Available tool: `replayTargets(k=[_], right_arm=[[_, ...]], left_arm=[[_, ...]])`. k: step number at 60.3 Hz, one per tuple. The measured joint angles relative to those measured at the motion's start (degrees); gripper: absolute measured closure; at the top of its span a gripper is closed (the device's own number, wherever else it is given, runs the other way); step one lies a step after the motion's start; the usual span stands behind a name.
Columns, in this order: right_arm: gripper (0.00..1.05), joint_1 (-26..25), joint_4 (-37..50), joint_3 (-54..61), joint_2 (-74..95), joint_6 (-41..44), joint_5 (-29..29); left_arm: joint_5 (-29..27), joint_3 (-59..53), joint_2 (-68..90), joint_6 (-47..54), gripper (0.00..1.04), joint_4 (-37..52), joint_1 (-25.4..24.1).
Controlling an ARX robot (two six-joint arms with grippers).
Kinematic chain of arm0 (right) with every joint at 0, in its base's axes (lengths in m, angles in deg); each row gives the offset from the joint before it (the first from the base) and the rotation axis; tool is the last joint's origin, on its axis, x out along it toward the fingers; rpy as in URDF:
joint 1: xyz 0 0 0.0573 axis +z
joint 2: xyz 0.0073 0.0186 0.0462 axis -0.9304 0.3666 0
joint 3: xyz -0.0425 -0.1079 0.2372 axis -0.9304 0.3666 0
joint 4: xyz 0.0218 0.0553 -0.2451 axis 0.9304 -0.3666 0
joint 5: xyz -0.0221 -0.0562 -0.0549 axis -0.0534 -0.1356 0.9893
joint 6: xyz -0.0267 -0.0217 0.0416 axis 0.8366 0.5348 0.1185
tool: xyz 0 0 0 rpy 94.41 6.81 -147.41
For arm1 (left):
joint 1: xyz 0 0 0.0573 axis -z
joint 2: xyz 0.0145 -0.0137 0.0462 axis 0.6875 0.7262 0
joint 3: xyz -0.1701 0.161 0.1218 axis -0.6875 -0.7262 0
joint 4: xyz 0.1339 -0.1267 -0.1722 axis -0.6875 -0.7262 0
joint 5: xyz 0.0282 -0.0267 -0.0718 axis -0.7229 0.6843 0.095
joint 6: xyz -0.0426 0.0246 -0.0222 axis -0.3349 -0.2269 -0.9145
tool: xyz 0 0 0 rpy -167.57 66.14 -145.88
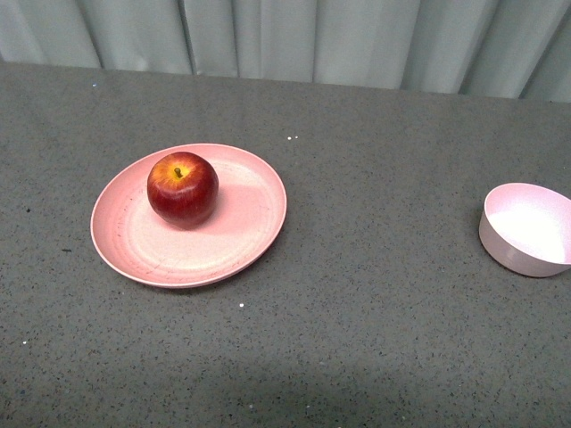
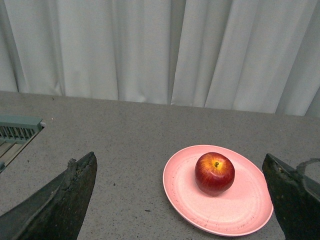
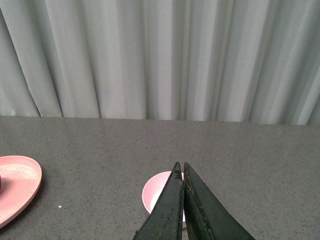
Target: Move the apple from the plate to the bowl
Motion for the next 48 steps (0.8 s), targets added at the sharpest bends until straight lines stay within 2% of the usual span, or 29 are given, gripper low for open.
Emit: replayTargets(k=[4,17,24,32,34,37,48], right_arm=[[1.03,0.00,0.00,0.00,0.00,0.04,-0.02],[0.69,0.00,0.00,0.00,0.00,0.07,0.00],[0.39,0.00,0.00,0.00,0.00,0.07,0.00],[0.10,0.00,0.00,0.00,0.00,0.07,0.00],[0.07,0.00,0.00,0.00,0.00,0.00,0.00],[0.10,0.00,0.00,0.00,0.00,0.00,0.00],[0.09,0.00,0.00,0.00,0.00,0.00,0.00]], left_arm=[[0.02,0.00,0.00,0.00,0.07,0.00,0.00],[0.02,0.00,0.00,0.00,0.07,0.00,0.00],[0.02,0.00,0.00,0.00,0.07,0.00,0.00],[0.02,0.00,0.00,0.00,0.07,0.00,0.00],[0.02,0.00,0.00,0.00,0.07,0.00,0.00],[0.02,0.00,0.00,0.00,0.07,0.00,0.00],[0.02,0.00,0.00,0.00,0.07,0.00,0.00]])
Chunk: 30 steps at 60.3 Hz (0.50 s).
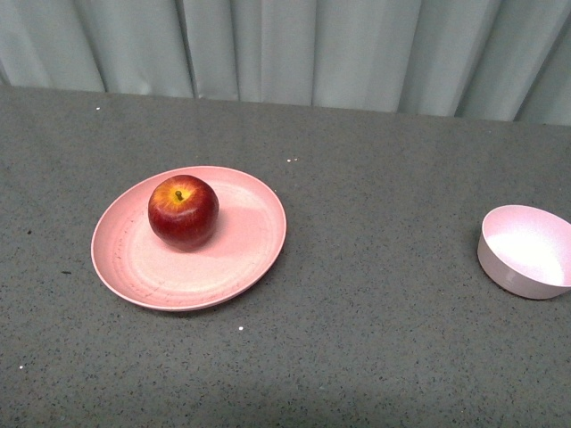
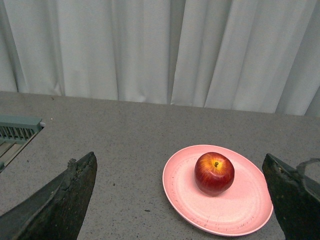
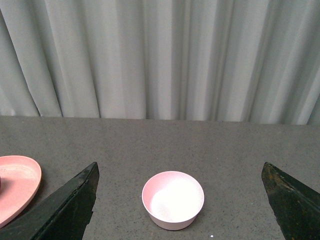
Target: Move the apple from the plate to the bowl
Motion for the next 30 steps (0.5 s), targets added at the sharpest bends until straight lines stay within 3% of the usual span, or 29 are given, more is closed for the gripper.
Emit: replayTargets(k=[30], right_arm=[[0.09,0.00,0.00,0.00,0.00,0.00,0.00]], left_arm=[[0.00,0.00,0.00,0.00,0.07,0.00,0.00]])
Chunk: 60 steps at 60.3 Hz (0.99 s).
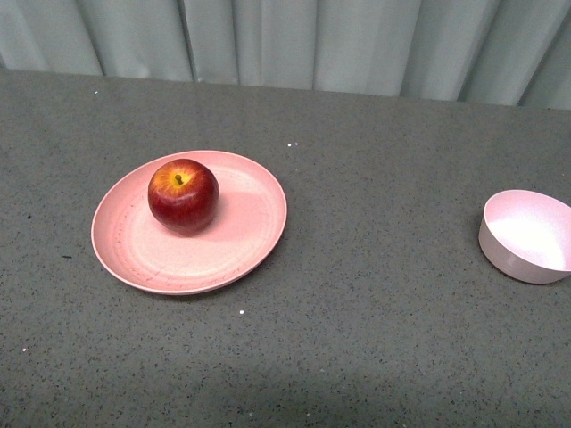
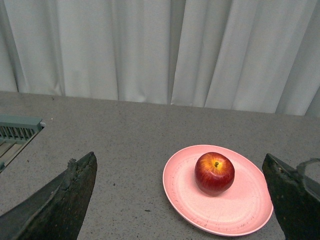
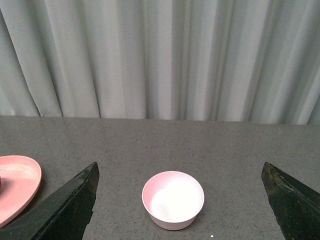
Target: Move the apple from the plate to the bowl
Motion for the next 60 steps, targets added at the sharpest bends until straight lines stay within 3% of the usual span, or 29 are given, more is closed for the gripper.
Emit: replayTargets(k=[28,35,41,48,53,60], right_arm=[[0.09,0.00,0.02,0.00,0.00,0.02,0.02],[0.09,-0.39,5.68,0.00,4.94,3.34,5.51],[0.09,-3.65,15.39,-0.44,16.98,3.82,3.72],[0.09,-5.03,32.15,-6.27,44.28,3.15,-1.33],[0.09,-4.76,37.07,-11.15,58.55,2.73,-3.41],[0.09,-3.52,34.56,-19.32,76.56,2.99,-6.67]], left_arm=[[0.00,0.00,0.00,0.00,0.07,0.00,0.00],[-0.02,0.00,0.00,0.00,0.07,0.00,0.00],[0.00,0.00,0.00,0.00,0.07,0.00,0.00],[-0.02,0.00,0.00,0.00,0.07,0.00,0.00],[0.00,0.00,0.00,0.00,0.07,0.00,0.00],[0.00,0.00,0.00,0.00,0.07,0.00,0.00]])
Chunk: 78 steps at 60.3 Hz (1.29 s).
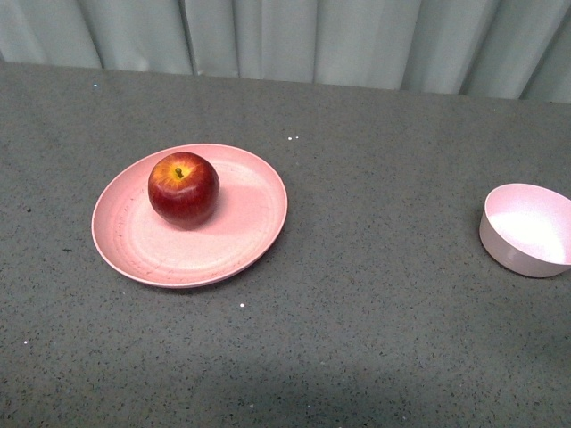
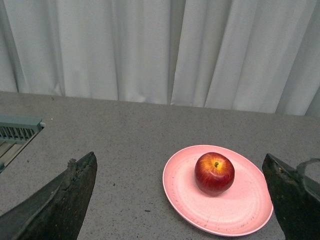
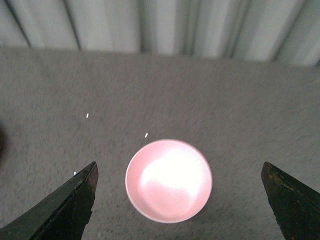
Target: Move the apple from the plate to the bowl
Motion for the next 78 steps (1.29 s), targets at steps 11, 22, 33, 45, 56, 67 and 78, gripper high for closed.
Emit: replayTargets(k=[11,22,33,45,56,67,78], right_arm=[[0.09,2.29,-7.48,-11.45,17.14,0.74,-0.31],[0.09,5.49,-14.14,-21.55,30.67,4.07,1.42],[0.09,7.10,-19.56,-28.76,39.28,4.61,2.80],[0.34,7.10,-21.94,-32.33,42.86,4.46,3.26],[0.60,7.13,-22.71,-33.03,43.32,4.31,2.82],[0.89,7.19,-23.30,-33.24,43.32,4.20,2.69],[1.04,7.32,-24.41,-34.16,42.82,4.37,2.80]], left_arm=[[-0.02,0.00,0.00,0.00,0.07,0.00,0.00],[-0.02,0.00,0.00,0.00,0.07,0.00,0.00],[0.00,0.00,0.00,0.02,0.07,0.00,0.00],[0.00,0.00,0.00,0.00,0.07,0.00,0.00],[0.00,0.00,0.00,0.00,0.07,0.00,0.00],[0.00,0.00,0.00,0.00,0.07,0.00,0.00],[0.00,0.00,0.00,0.00,0.07,0.00,0.00]])
